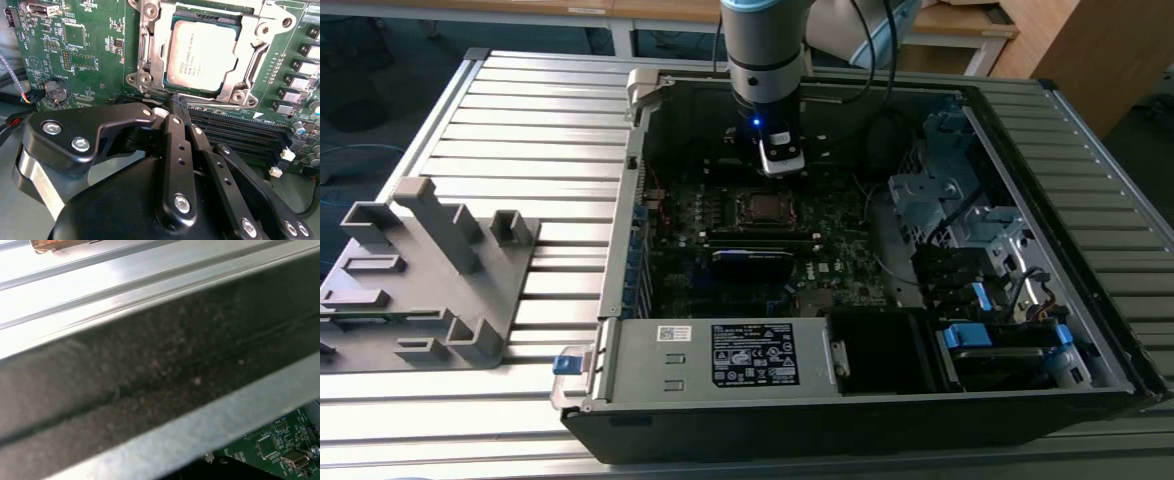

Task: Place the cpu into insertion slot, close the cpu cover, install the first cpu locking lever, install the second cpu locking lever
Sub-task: 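Install the first cpu locking lever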

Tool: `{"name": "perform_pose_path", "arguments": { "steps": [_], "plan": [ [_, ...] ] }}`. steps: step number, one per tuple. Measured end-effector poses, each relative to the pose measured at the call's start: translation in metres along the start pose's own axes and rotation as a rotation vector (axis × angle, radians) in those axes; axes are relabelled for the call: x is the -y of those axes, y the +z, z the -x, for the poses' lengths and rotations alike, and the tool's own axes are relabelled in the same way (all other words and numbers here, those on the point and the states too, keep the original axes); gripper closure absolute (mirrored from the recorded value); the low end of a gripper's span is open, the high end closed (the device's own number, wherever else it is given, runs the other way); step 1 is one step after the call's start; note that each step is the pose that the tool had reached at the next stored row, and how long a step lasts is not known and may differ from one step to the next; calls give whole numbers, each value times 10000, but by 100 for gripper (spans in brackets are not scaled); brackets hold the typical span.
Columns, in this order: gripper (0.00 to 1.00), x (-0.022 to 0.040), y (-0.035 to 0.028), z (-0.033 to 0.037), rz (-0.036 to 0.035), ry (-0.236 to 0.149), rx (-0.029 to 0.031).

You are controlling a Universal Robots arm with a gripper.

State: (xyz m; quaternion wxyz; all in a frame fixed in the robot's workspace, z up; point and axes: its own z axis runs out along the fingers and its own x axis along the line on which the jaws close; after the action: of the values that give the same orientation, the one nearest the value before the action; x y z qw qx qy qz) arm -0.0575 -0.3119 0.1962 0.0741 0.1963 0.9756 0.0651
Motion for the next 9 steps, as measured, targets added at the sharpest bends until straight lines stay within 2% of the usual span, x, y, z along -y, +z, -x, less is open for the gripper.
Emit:
{"name": "perform_pose_path", "arguments": {
  "steps": [6,9],
  "plan": [
    [89,-27,-46,-2,4,1,-1],
    [89,-51,-49,-16,3,1,-1]
  ]
}}
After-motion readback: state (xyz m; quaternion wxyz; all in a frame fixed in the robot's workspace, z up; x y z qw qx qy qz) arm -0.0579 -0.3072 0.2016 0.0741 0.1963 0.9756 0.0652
